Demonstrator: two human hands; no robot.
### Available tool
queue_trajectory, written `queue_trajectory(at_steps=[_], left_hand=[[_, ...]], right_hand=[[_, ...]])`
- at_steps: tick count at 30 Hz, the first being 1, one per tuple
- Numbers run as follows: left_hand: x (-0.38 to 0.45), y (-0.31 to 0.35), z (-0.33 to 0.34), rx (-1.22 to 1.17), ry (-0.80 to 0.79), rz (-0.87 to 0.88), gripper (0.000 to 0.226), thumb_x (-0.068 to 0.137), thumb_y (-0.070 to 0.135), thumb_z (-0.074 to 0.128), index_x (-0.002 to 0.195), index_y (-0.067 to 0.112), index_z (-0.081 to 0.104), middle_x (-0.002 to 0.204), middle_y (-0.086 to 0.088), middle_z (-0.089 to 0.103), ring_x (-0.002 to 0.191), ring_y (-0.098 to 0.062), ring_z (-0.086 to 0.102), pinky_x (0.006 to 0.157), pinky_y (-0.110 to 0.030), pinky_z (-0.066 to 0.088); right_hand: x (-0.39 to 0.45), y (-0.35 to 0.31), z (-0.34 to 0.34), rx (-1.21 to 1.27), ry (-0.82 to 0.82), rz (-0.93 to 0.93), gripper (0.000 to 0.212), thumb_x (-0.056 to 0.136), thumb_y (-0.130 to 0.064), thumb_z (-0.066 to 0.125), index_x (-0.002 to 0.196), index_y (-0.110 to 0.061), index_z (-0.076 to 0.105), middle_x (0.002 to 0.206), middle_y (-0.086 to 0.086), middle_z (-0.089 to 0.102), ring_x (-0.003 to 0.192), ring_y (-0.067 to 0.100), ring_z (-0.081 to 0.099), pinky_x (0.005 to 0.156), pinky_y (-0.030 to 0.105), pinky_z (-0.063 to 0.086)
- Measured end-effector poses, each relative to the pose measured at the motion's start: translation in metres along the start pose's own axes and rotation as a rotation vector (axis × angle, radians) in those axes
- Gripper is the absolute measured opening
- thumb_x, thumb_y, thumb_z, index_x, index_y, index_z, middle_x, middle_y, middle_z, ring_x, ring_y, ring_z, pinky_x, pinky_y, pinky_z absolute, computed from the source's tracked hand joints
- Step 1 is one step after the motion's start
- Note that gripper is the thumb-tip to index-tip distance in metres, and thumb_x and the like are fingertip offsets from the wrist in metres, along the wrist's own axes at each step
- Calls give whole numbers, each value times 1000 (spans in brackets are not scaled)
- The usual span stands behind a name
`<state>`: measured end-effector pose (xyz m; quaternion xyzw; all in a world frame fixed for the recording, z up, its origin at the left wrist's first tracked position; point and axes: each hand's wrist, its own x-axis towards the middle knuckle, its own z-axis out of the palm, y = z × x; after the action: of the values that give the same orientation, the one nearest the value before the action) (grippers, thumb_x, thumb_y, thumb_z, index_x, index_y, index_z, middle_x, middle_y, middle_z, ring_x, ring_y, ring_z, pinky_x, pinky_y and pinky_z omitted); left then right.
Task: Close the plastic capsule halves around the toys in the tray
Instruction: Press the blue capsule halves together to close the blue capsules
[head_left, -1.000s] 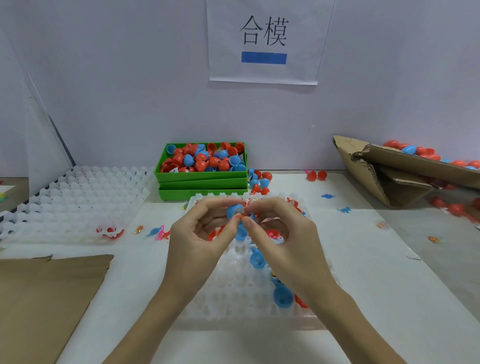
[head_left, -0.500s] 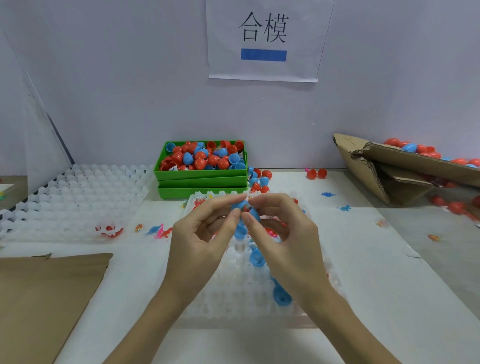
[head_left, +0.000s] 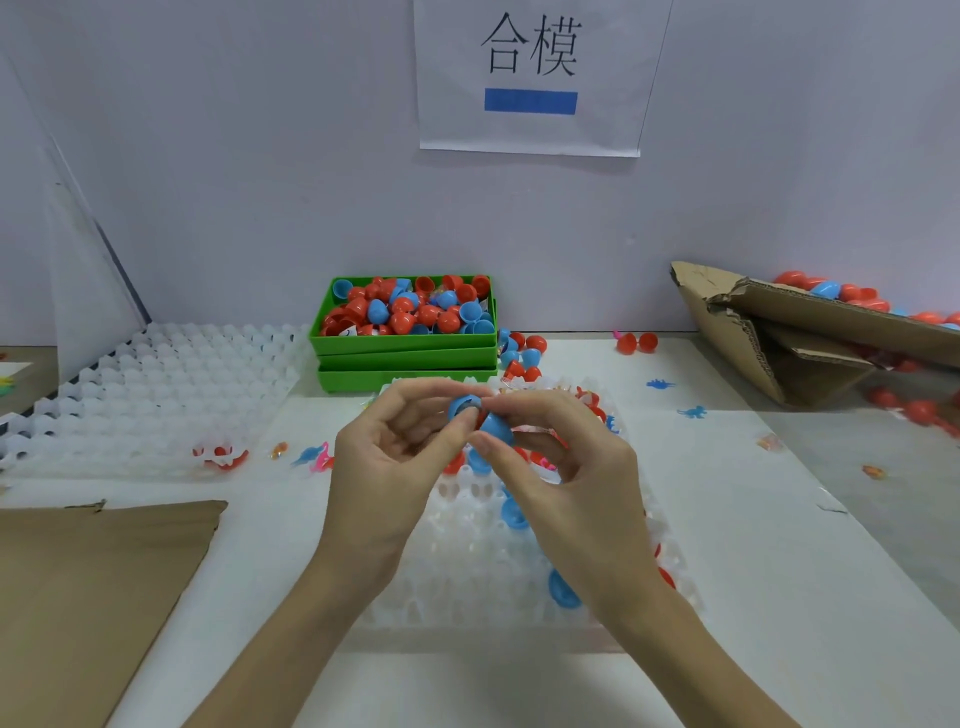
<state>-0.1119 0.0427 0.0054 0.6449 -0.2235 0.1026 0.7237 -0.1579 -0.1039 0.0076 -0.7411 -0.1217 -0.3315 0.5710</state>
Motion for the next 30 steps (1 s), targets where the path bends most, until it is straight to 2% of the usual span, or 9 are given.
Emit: queue_trajectory(at_steps=[5, 9, 14, 18, 20, 23, 27, 29, 30], left_hand=[[-4, 2, -1, 102, -64, 131, 29, 100, 13, 65, 127, 18, 74, 119, 10, 77, 113, -12, 73, 88, -20, 58], [-3, 3, -2, 68, -102, 121, 34, 95, 1, 70, 124, 19, 75, 119, 9, 77, 115, -12, 72, 92, -22, 58], [0, 5, -3, 47, -106, 114, 35, 91, 8, 75, 123, 23, 74, 118, 8, 77, 114, -15, 73, 91, -23, 59], [-1, 7, -1, -17, -103, 64, 32, 91, 11, 75, 121, 23, 75, 116, 5, 78, 110, -16, 74, 87, -20, 59], [-1, 8, -1, -40, -128, 39, 31, 90, 12, 75, 120, 21, 75, 115, 5, 78, 109, -16, 75, 86, -20, 59], [-1, 10, -2, -11, -149, 42, 31, 87, 14, 78, 117, 19, 73, 113, 7, 78, 107, -14, 75, 84, -20, 59], [0, 10, -4, 51, -167, 74, 35, 85, 12, 80, 118, 17, 71, 114, 7, 78, 108, -16, 75, 87, -22, 60], [1, 11, -6, 52, -189, 76, 35, 85, 11, 80, 119, 16, 70, 115, 6, 78, 109, -17, 74, 89, -23, 59], [2, 11, -7, 55, -202, 75, 35, 86, 12, 79, 119, 16, 70, 115, 5, 77, 110, -18, 74, 89, -23, 60]], right_hand=[[1, 1, -2, -83, 67, -77, 32, 86, -26, 75, 117, -19, 73, 112, -5, 70, 106, 13, 68, 89, 18, 56], [3, 0, -5, 66, 75, 39, 30, 87, -24, 76, 116, -17, 72, 110, -11, 72, 108, 12, 69, 88, 18, 57], [7, -4, -11, 128, 3, 47, 25, 89, -17, 75, 113, -18, 73, 107, -15, 73, 109, 12, 70, 87, 14, 54], [10, -5, -13, 166, -28, 48, 24, 86, -13, 76, 109, -11, 71, 111, -3, 72, 111, 15, 69, 88, 16, 55], [10, -6, -14, 155, -49, 55, 24, 88, -13, 76, 111, -12, 71, 111, -5, 72, 111, 15, 68, 87, 17, 55], [11, -6, -15, 77, -64, 43, 35, 90, -15, 75, 124, -22, 68, 116, -14, 71, 115, 12, 66, 89, 18, 56], [10, -6, -14, 42, -61, 0, 62, 89, -10, 77, 144, -22, 50, 117, -9, 71, 114, 14, 68, 91, 20, 56], [10, -7, -14, 134, -36, 72, 64, 86, -11, 80, 141, -19, 50, 115, -6, 71, 110, 15, 70, 91, 23, 57], [11, -7, -15, 176, -30, 112, 57, 84, -13, 81, 135, -17, 56, 114, -4, 71, 109, 15, 71, 90, 26, 59]])
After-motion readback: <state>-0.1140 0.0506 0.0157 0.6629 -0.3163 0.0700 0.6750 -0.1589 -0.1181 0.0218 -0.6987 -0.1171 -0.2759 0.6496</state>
